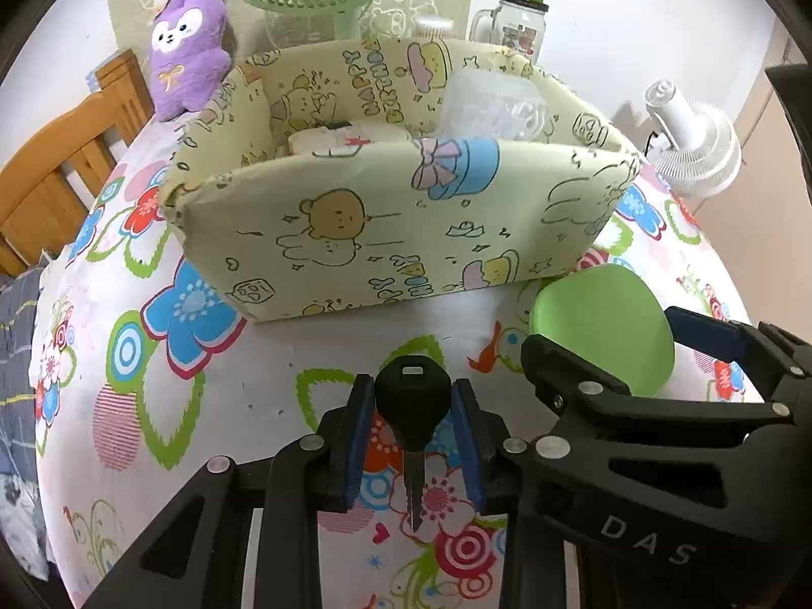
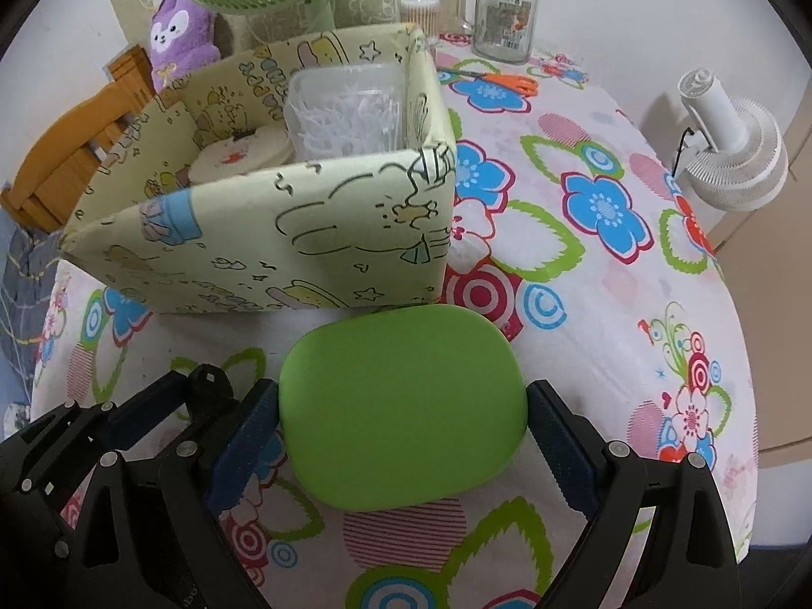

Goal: Organize rigid objects
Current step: 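Lift the key and the green pad and carry them over the fabric box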

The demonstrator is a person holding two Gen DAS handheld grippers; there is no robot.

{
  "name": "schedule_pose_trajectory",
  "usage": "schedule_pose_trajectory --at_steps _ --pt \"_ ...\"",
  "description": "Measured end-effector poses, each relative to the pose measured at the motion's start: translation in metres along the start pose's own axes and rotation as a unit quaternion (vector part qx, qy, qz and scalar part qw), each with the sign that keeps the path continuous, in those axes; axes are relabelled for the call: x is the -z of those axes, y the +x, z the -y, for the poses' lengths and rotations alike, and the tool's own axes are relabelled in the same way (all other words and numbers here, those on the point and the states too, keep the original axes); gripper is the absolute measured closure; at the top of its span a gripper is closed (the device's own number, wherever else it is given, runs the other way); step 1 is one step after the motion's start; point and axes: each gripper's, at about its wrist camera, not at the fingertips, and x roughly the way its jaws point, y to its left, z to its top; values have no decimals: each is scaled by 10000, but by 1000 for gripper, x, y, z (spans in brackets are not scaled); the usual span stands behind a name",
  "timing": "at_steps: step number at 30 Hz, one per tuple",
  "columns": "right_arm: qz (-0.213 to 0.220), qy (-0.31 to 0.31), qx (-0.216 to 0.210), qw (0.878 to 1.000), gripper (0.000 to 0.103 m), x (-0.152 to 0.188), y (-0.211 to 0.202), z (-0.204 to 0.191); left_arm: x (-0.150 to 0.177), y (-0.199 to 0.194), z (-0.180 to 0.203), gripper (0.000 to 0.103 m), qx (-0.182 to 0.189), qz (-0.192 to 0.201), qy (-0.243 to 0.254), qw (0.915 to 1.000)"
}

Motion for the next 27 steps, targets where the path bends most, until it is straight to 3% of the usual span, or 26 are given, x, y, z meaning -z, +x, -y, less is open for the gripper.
schedule_pose_trajectory --at_steps 27 --pt "604 -212 -77 9979 7 -7 -71 -12 -10 -57 11 72 -162 244 -58 9996"
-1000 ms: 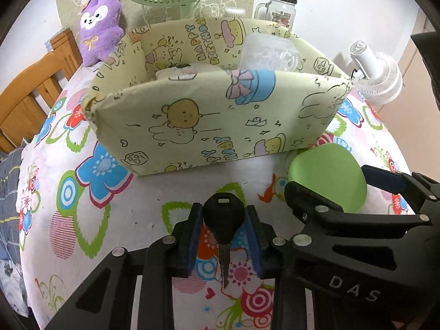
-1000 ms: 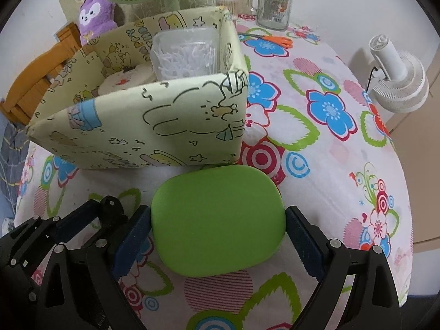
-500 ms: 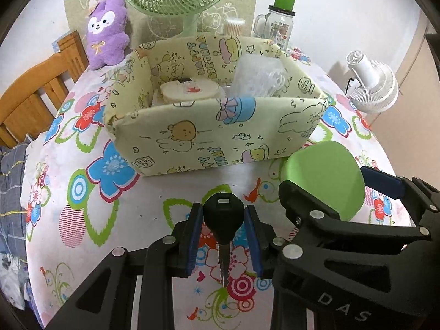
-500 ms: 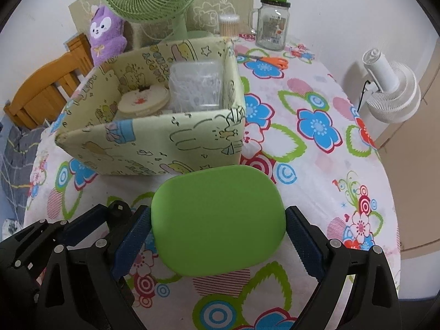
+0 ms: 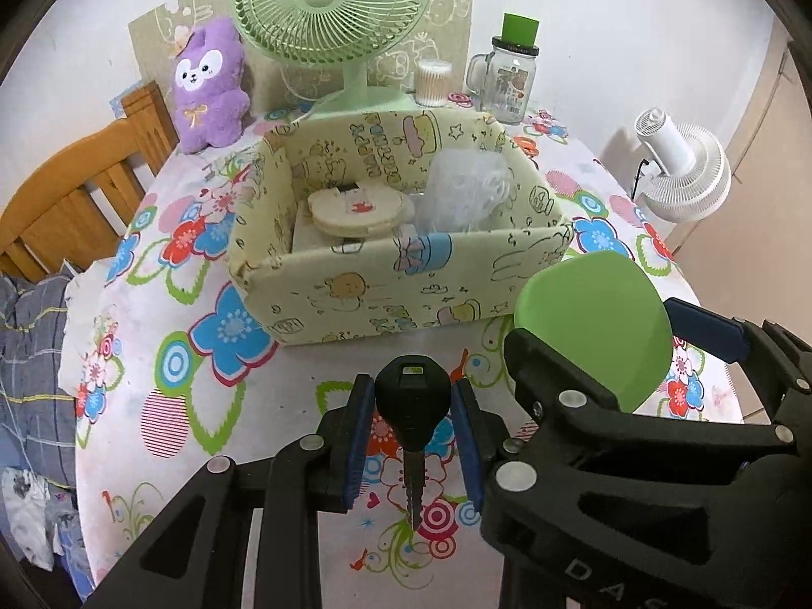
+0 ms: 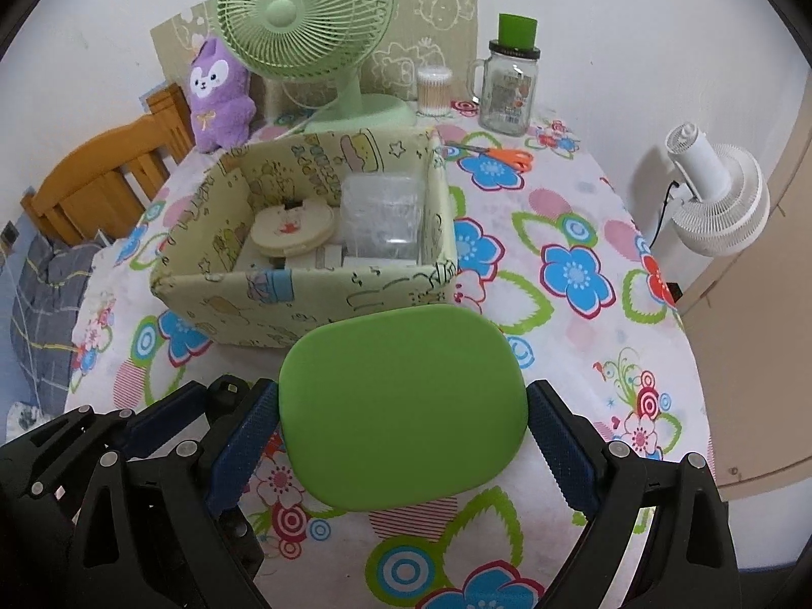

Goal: Organize rigid objects
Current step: 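Lift the key and the green pad and carry them over the fabric box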

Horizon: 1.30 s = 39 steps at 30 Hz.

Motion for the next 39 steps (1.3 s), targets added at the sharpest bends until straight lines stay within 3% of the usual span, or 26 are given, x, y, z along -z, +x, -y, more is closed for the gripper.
schedule_pose_trajectory --at_steps 21,39 --pt "434 -98 23 9990 7 -39 -39 2 -36 -34 7 72 -327 381 -17 9987" --pt "535 -66 -50 9985 7 -70 -33 11 -66 -32 10 72 -377 540 -43 9978"
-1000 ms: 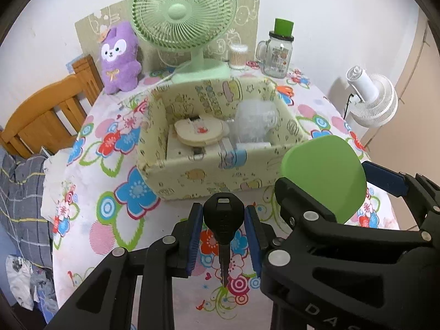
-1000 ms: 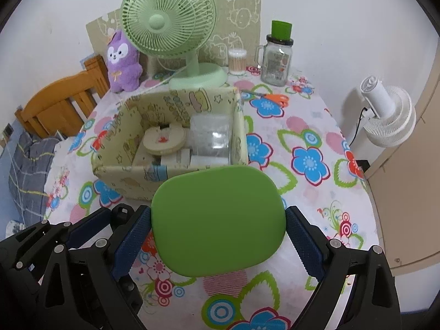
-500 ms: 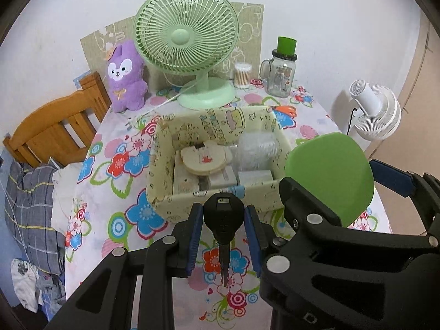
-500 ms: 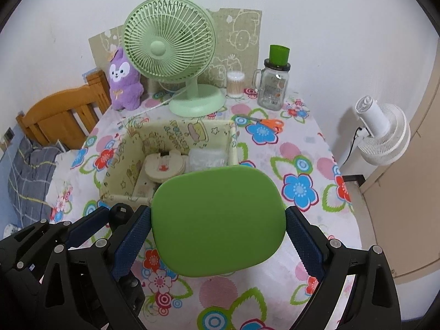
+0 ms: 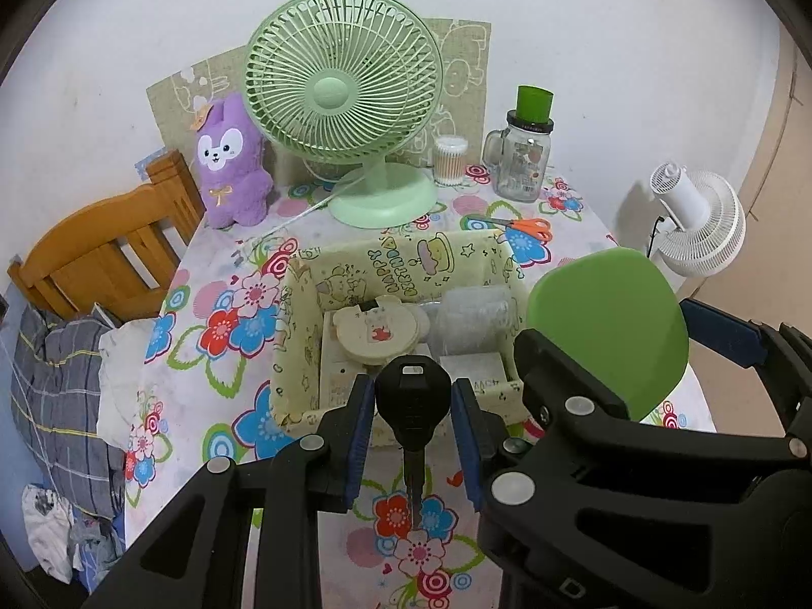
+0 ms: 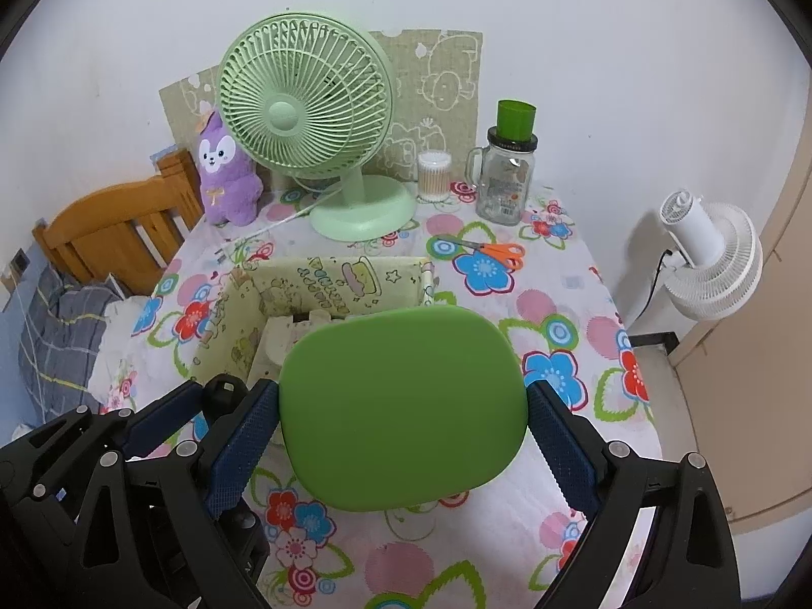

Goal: Organize rigid objects
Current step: 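Lift the key and the green pad and carry them over the fabric box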

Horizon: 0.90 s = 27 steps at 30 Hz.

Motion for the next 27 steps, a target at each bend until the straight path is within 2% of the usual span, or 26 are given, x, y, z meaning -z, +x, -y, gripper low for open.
schedule_pose_trajectory --at_steps 11,27 --pt "-180 -8 45 9998 7 -23 29 3 -22 29 -5 72 81 -113 -140 9998" --pt "-311 41 111 9994 7 -51 81 6 -47 76 -12 72 -21 -368 -379 9986"
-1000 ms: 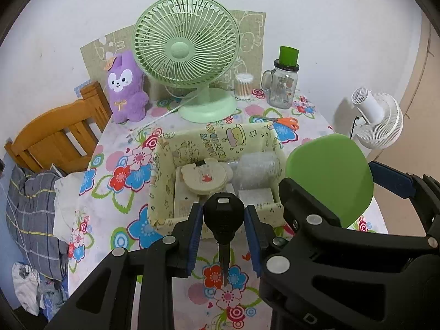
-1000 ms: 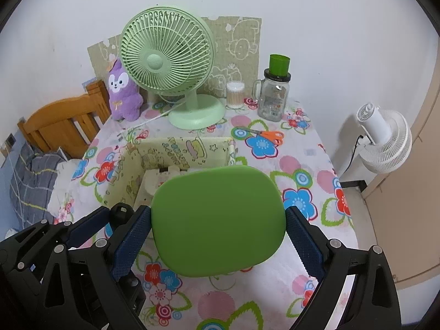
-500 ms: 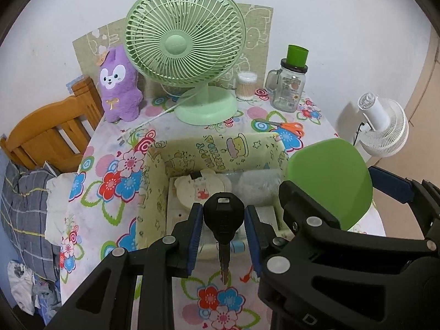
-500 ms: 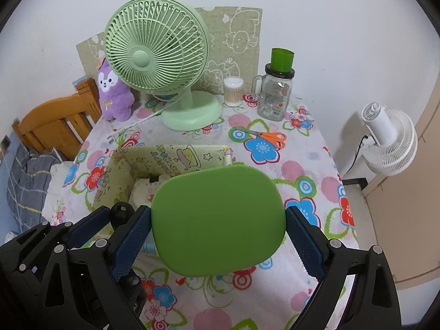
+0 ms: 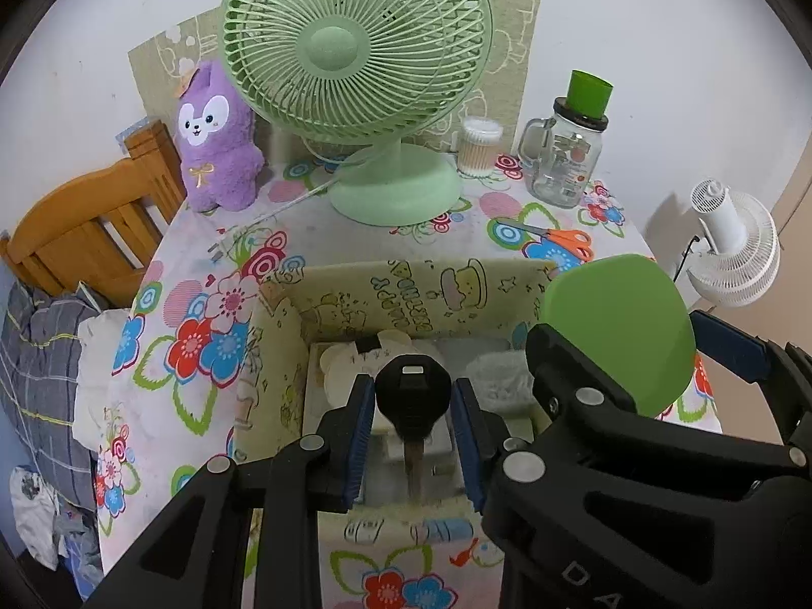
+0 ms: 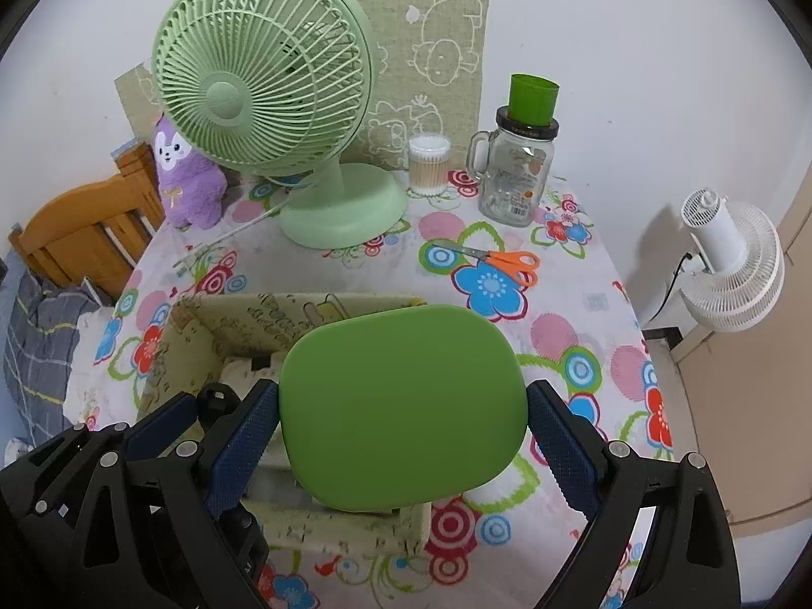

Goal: Organize rigid objects
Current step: 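Lift the key and the green pad and carry them over the fabric box, then lower the black key into the box and open left tool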

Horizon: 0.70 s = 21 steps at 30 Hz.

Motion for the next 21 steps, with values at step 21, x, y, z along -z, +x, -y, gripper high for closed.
schedule_pose_trajectory --at_steps 21 --pt "-48 -88 80 9999 7 -22 30 2 -25 29 3 47 130 -66 25 9999"
